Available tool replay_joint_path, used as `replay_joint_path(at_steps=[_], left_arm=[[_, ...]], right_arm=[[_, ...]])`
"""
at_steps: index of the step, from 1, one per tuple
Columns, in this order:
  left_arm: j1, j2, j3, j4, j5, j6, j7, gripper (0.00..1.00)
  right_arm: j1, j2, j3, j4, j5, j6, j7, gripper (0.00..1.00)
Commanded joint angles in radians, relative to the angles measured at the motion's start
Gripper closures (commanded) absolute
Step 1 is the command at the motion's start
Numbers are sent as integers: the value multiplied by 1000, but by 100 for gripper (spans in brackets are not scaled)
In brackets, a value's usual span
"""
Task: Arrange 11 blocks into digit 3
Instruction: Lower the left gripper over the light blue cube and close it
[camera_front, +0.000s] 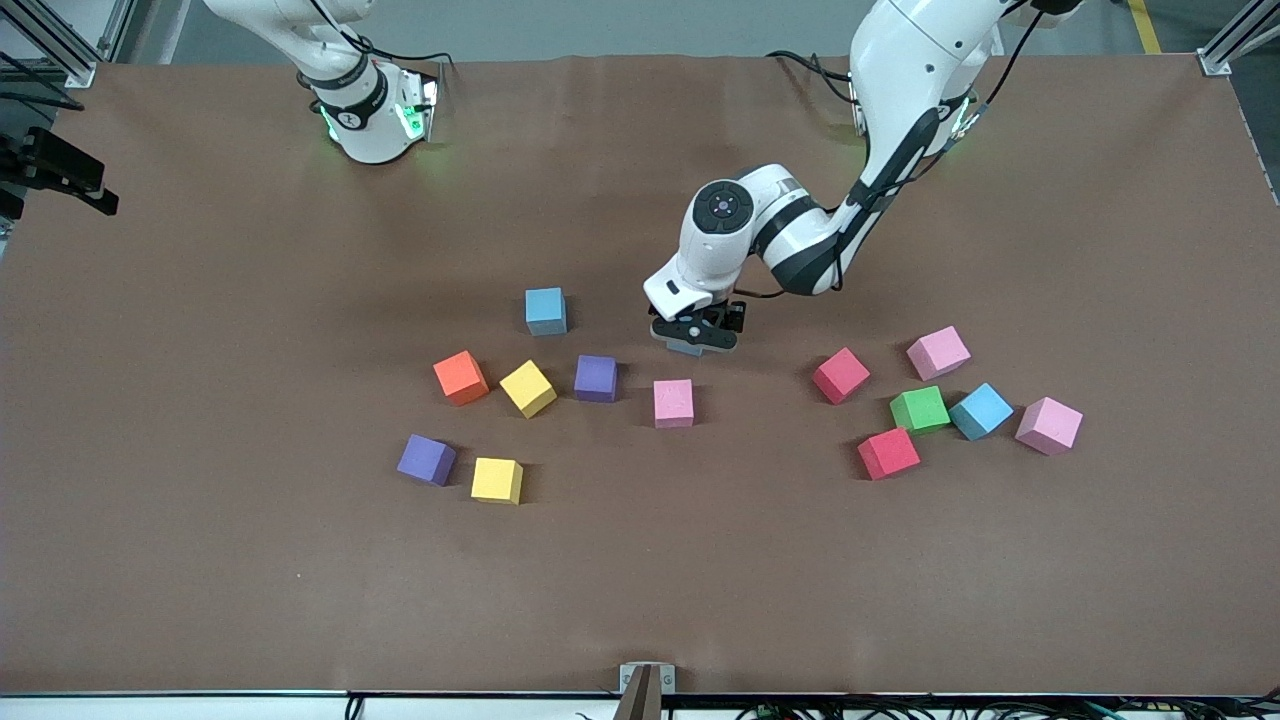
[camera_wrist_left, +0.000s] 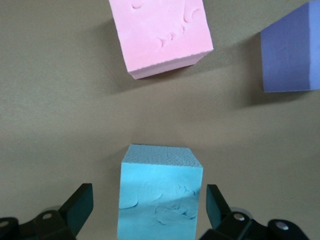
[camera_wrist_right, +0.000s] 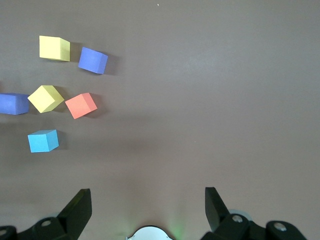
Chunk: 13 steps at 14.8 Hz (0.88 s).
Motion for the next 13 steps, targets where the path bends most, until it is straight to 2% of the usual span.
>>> replay_joint_path(at_steps=[1, 6, 7, 10, 13], left_arm=[[-13, 14, -1, 1, 20, 16, 6, 7], [-21, 22, -1, 4, 20, 17, 6, 45], [-19, 20, -1, 6, 20, 17, 4, 49], [-22, 14, -1, 4, 16, 14, -26, 50], [-48, -4, -4, -2, 4, -7, -186, 50]], right_arm=[[-5, -6, 3, -5, 14, -2, -3, 0], [-8, -6, 3, -5, 33, 0, -4, 0], [-9, -7, 2, -5, 40, 0, -4, 0], [-11, -6, 2, -5, 42, 4, -4, 0], [-11, -6, 2, -5, 42, 4, -4, 0]])
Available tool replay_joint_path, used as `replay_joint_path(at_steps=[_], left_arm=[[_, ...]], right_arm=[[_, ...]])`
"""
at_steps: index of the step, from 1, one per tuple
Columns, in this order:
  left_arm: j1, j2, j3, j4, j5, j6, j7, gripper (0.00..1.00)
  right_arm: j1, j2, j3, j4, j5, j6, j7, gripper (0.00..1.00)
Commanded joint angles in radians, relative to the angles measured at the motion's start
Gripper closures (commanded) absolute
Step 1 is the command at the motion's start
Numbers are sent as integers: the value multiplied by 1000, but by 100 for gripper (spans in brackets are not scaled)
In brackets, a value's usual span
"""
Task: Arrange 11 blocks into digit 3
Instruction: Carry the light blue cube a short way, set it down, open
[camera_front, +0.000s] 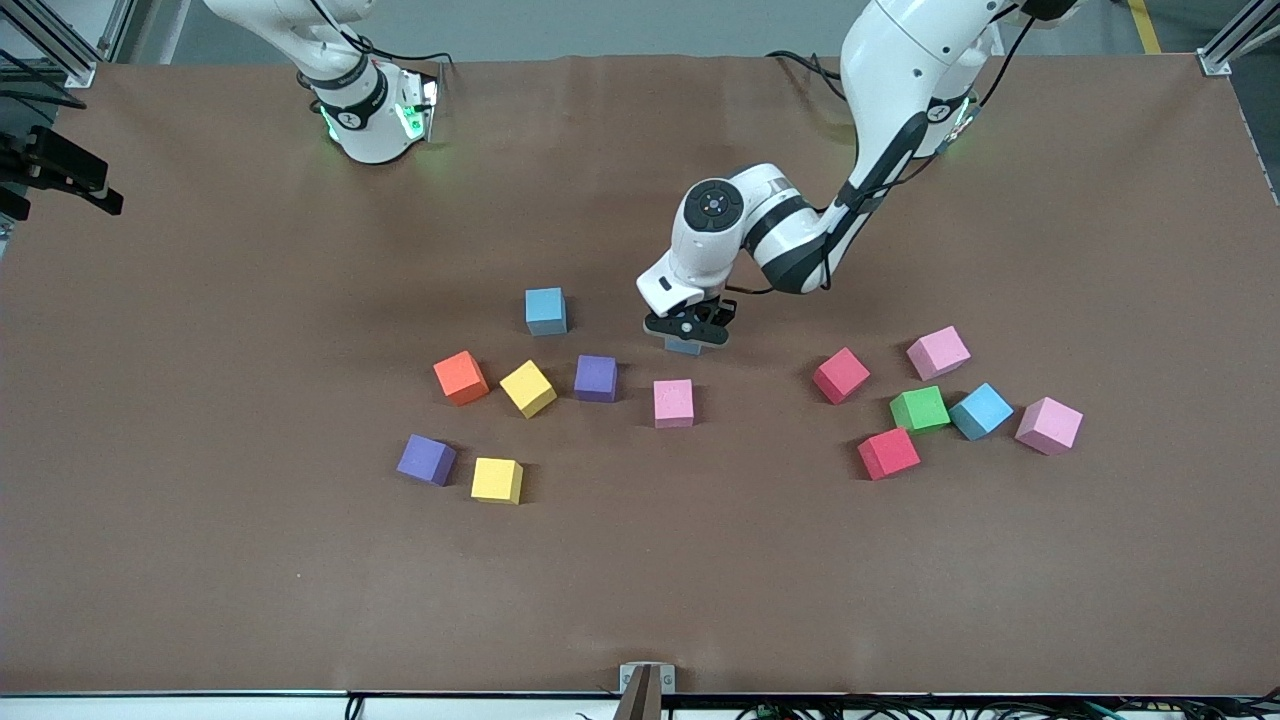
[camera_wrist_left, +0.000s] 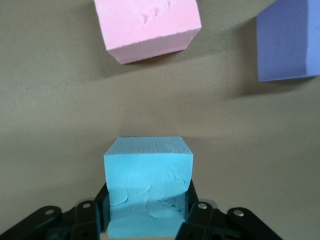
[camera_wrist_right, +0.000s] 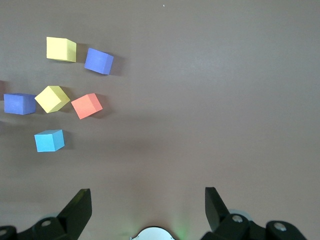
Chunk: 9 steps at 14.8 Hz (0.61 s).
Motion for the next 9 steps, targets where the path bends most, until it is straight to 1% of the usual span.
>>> replay_joint_path(at_steps=[1, 3, 4, 7, 9], left_arm=[[-35, -31, -4, -8, 2, -19, -176, 51], [-35, -51, -46, -30, -2, -30, -250, 52], [-39, -54, -50, -44, -2, -30, -275, 52], [-44, -68, -90, -98, -1, -30, -333, 52], [-46, -70, -106, -119, -1, -30, -334, 52]], right_arm=[[-11, -6, 1, -5, 20, 3, -4, 0], [-6, -7, 3, -5, 6, 3, -10, 0], [-6, -7, 3, -5, 3, 3, -12, 0], [-5, -7, 3, -4, -27, 18, -19, 0], [-5, -6, 4, -4, -34, 18, -20, 0]])
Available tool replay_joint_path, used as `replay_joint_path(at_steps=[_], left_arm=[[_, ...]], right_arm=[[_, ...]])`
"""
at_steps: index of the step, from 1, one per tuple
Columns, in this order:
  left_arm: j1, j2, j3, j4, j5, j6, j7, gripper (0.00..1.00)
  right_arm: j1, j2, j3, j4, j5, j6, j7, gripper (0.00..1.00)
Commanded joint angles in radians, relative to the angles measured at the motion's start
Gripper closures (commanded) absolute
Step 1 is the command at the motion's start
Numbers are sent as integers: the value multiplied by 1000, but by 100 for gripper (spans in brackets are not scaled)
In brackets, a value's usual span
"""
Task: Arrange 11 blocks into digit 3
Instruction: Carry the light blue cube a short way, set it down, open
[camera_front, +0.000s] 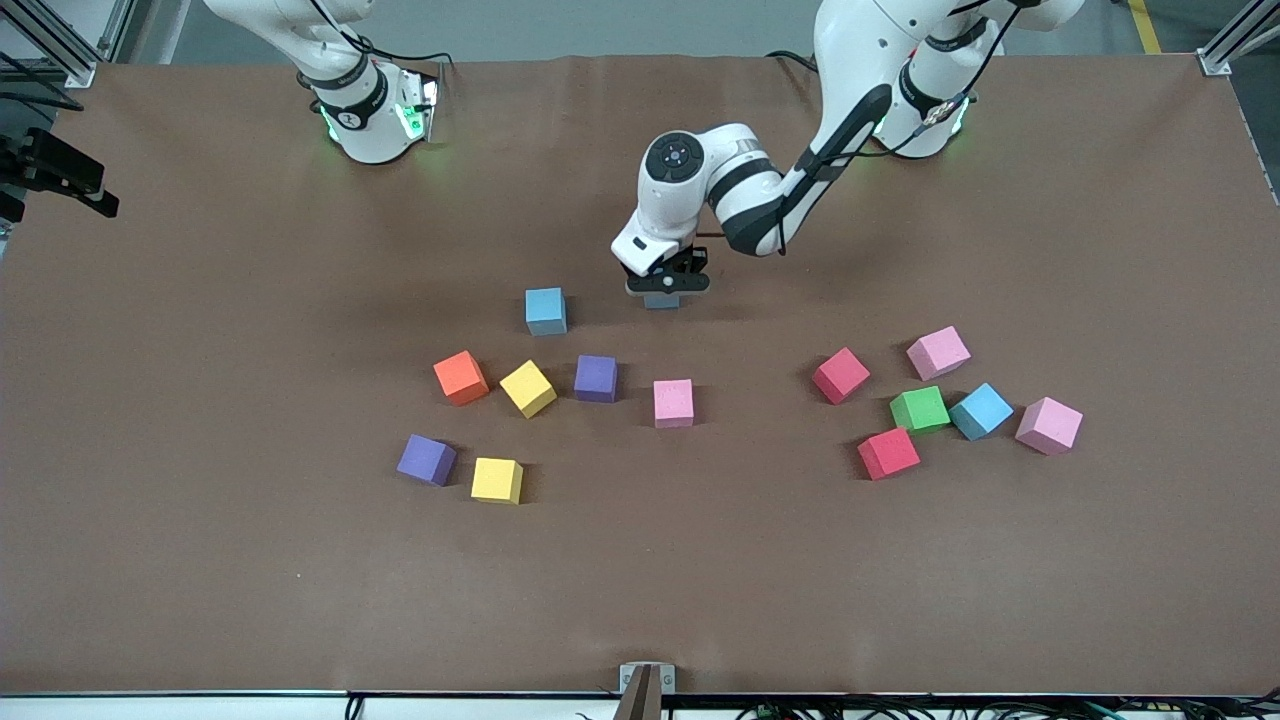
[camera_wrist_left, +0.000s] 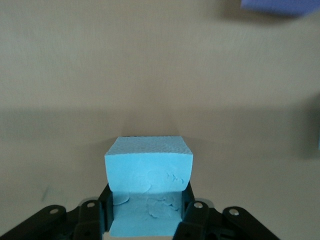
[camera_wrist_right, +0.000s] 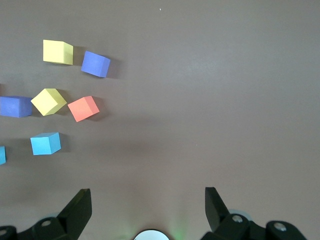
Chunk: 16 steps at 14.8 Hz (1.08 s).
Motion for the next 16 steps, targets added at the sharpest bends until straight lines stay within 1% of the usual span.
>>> replay_joint_path(at_steps=[1, 3, 10, 15, 16], left_arm=[[3, -42, -12, -56, -1, -5, -16, 52], [8, -51, -31, -67, -1, -5, -16, 52], [6, -54, -51, -79, -1, -4, -13, 52], [11, -56, -52, -83, -1, -2, -16, 51], [14, -60, -52, -83, -2, -2, -16, 36]], right_arm=[[-3, -7, 5, -4, -19, 5, -17, 0], [-3, -7, 5, -4, -19, 2, -15, 0], [-3, -7, 5, -6, -16, -5, -14, 0], [-3, -7, 5, -6, -16, -5, -14, 0], [-3, -7, 5, -6, -16, -7, -14, 0]])
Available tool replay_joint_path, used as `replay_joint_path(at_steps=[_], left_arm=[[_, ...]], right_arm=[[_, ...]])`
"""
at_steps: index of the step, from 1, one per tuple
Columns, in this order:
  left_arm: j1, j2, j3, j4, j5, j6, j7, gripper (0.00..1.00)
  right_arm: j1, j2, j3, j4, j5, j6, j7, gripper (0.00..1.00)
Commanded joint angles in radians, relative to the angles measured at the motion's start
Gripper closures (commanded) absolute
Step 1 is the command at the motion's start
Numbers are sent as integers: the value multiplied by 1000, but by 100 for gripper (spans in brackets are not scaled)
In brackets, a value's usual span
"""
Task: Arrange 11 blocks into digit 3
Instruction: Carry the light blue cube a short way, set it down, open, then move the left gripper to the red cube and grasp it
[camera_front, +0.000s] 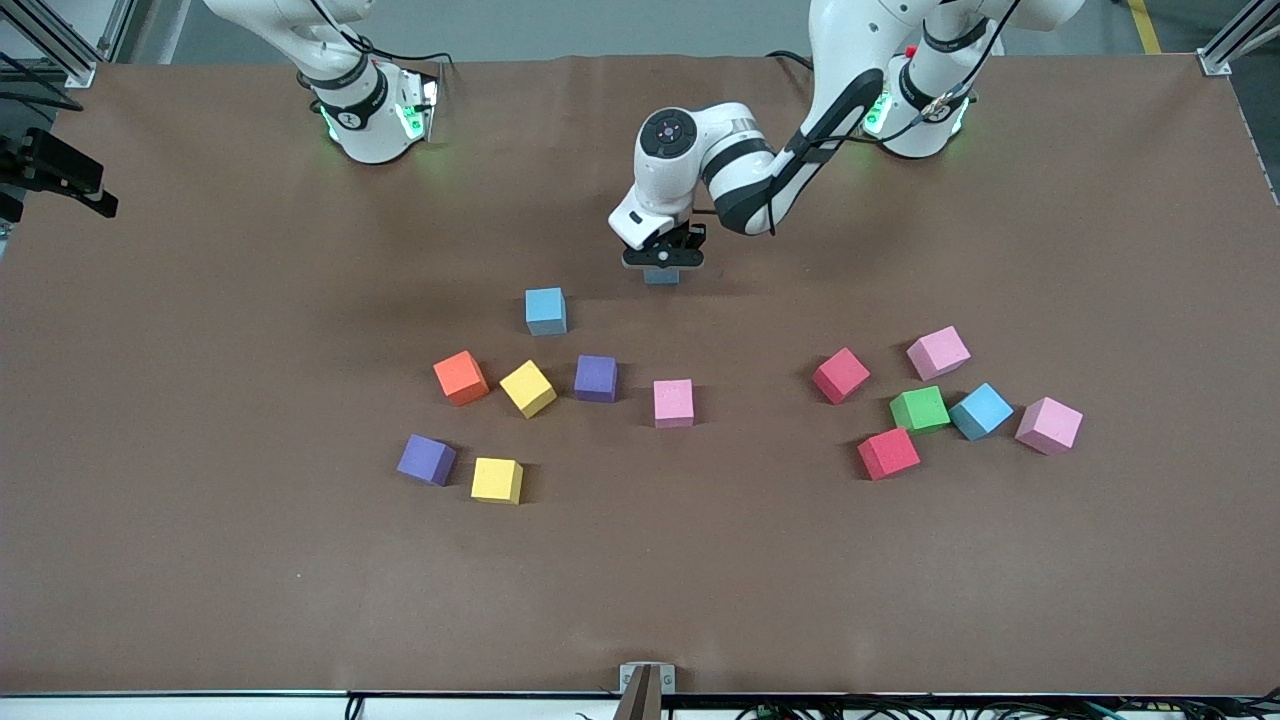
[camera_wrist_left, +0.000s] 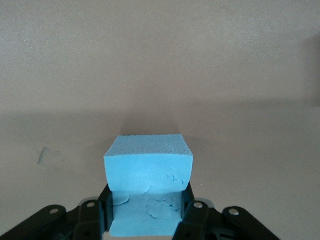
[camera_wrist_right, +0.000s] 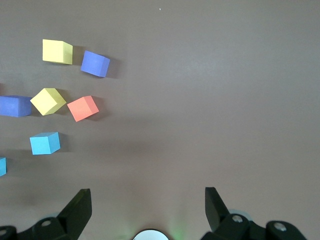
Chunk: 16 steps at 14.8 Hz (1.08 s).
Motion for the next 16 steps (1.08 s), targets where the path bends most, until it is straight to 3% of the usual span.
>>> replay_joint_path(at_steps=[1, 2, 7, 10, 16], left_arm=[[14, -38, -10, -27, -1, -4, -9, 8], [17, -43, -12, -27, -2, -4, -6, 0], [49, -135, -13, -20, -149, -76, -3, 0], [147, -201, -13, 12, -168, -149, 1, 0], [411, -222, -10, 43, -162, -182, 165, 0]], right_arm=[[-3, -7, 4, -6, -15, -5, -12, 0], [-3, -7, 4, -7, -15, -5, -12, 0], [-3, -7, 4, -6, -15, -5, -12, 0], [-5, -7, 4, -6, -12, -5, -12, 0], [-5, -6, 4, -6, -11, -5, -12, 0]])
